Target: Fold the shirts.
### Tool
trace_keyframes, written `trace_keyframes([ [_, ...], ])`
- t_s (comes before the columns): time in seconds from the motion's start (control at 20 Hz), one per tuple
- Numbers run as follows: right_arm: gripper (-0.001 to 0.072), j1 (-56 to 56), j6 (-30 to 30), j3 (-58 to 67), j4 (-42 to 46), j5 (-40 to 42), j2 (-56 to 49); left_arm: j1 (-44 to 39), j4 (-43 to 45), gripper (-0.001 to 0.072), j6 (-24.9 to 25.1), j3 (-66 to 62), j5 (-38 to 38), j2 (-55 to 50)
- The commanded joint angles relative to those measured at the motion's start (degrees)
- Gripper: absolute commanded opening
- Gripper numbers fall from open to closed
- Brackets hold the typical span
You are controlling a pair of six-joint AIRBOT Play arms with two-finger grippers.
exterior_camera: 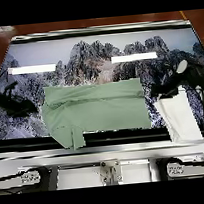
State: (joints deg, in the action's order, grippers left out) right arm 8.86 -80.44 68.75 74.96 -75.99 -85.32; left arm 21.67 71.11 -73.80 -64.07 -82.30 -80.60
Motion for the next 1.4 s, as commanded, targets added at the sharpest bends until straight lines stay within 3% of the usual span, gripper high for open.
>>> trace_keyframes([
  [0.0,0.0586,6.7,6.8,-8.9,-16.2,-3.8,4.0,9.3,-9.1,0.0604,5.4,19.1,0.7,9.6],
  [0.15,0.0586,8.0,7.2,-14.1,-17.6,-1.5,5.6,11.8,-10.6,0.0602,8.3,30.0,5.6,13.1],
  [0.35,0.0586,7.8,7.2,-15.0,-18.2,-0.5,5.6,11.2,-14.7,0.0589,10.3,35.2,9.5,13.0],
  [0.75,0.0586,7.8,6.3,-15.0,-18.1,2.1,5.6,0.8,-22.7,0.0580,9.5,39.0,21.4,9.5],
  [0.85,0.0586,7.8,6.2,-15.0,-18.0,2.1,5.6,-2.4,-25.0,0.0322,9.0,39.0,24.0,7.8],
  [1.0,0.0586,7.8,5.4,-15.0,-16.9,1.8,5.6,-4.7,-25.7,0.0047,7.2,39.0,25.1,7.2],
  [1.15,0.0587,8.3,5.9,-16.7,-12.5,-2.1,5.6,-2.9,-25.6,0.0047,8.9,38.4,21.6,8.3],
  [1.3,0.0595,10.9,10.3,-23.7,-18.4,-4.4,5.6,0.3,-25.1,0.0046,11.1,38.0,19.2,11.5],
  [1.35,0.0668,11.1,10.2,-25.7,-18.3,-2.4,5.6,1.2,-25.0,0.0046,11.9,37.9,18.3,12.6],
])
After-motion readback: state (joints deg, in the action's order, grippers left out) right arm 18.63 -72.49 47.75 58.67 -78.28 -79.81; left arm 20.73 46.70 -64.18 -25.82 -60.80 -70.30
